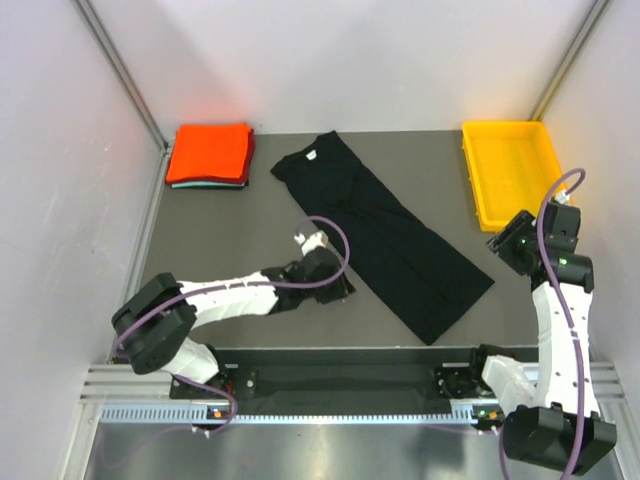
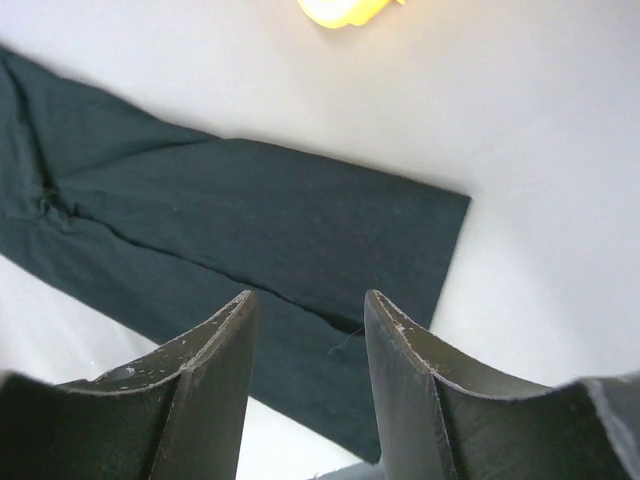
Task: Fold and stack the t-shirts
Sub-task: Fold the tshirt
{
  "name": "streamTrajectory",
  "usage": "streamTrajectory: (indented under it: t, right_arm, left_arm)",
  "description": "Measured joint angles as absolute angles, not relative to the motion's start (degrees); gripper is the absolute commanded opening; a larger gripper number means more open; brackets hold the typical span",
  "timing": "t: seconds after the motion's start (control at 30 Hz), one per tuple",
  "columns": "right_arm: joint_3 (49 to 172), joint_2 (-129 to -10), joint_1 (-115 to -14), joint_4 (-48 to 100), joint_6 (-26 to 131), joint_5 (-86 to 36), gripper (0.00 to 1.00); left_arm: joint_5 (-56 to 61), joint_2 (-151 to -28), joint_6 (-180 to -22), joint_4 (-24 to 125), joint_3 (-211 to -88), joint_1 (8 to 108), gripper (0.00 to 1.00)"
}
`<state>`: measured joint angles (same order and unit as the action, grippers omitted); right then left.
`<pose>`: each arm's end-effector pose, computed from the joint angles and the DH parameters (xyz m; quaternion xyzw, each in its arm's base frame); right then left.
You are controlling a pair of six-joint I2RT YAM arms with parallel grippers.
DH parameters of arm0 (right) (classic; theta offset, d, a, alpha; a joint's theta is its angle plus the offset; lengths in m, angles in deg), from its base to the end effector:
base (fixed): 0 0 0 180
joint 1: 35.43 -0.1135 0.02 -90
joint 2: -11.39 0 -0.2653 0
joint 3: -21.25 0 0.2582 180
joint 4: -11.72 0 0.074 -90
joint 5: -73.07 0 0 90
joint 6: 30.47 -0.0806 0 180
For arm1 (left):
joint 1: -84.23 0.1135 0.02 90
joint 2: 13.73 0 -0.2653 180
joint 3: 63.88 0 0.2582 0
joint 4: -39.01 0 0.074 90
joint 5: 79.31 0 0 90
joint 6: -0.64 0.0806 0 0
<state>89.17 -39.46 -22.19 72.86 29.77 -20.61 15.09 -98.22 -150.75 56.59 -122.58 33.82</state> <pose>0.2059 -0.0431 0.2876 0.3256 0.8608 0.0853 0.3817 0.2209 -0.2575 0.1592 -0.1029 0.9120 -0.3077 0.2509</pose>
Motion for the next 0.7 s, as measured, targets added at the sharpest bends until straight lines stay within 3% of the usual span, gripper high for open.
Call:
streamTrajectory:
  t: [0.2,0.7]
  right_arm:
    - [88.8,-34.5,-22.2,75.7,27.2,-19.1,0.47]
    - [86.9,-26.7,-22.2,78.4,24.3,-18.0,0.47]
  left_arm:
    - [20.1,-100.8,-160.1,48.9,-117.0,25.4,0.36]
    - [27.0,-113.9,-165.1,45.4,-125.8,19.2,0.42]
